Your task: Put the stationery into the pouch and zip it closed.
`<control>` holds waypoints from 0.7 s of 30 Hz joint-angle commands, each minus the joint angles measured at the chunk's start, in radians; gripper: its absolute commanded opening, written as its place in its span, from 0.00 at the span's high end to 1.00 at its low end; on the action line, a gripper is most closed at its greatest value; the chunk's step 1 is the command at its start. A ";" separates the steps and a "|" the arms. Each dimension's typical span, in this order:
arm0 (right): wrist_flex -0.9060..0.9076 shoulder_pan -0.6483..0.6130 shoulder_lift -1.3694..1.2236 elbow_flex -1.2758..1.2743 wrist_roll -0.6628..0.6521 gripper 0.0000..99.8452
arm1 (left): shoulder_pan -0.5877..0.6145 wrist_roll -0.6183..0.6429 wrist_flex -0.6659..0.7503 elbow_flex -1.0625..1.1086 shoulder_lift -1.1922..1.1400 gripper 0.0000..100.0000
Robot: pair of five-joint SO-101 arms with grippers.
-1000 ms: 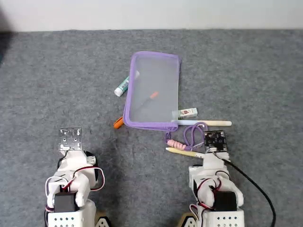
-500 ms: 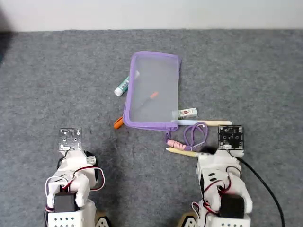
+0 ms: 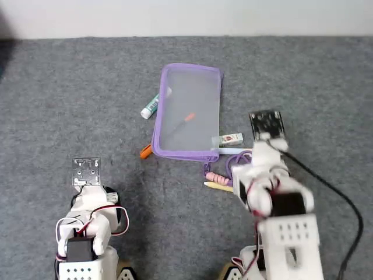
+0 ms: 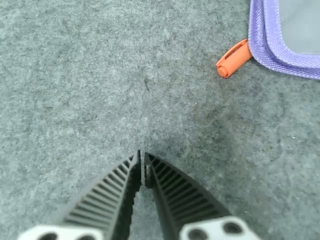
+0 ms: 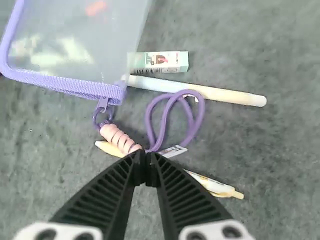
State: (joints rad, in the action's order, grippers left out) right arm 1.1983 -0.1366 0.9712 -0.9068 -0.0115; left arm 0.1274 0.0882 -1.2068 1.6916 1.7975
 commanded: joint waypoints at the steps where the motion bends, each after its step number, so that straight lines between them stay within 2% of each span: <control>1: 0.007 -0.035 -0.156 0.126 0.003 0.99 | 0.009 -0.008 0.021 -0.008 0.012 0.99; 3: 0.012 -0.053 -0.211 0.141 -0.041 0.99 | 0.009 -0.008 0.021 -0.008 0.012 0.99; 7: 0.002 -0.076 -0.280 0.143 -0.322 0.99 | 0.009 -0.008 0.021 -0.008 0.012 0.99; 9: 0.002 -0.077 -0.306 0.150 -0.413 0.99 | 0.009 -0.008 0.021 -0.008 0.012 0.99; 17: 0.013 -0.077 -0.432 0.241 -0.433 0.99 | 0.009 -0.008 0.021 -0.008 0.012 0.99; 21: 0.084 -0.079 -0.564 0.376 -0.434 0.99 | 0.009 -0.008 0.021 -0.008 0.012 0.99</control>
State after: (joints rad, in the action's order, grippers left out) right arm 1.2336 -0.2056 0.4772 -0.6567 -0.4335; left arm 0.1274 0.0882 -1.2068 1.6916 1.7975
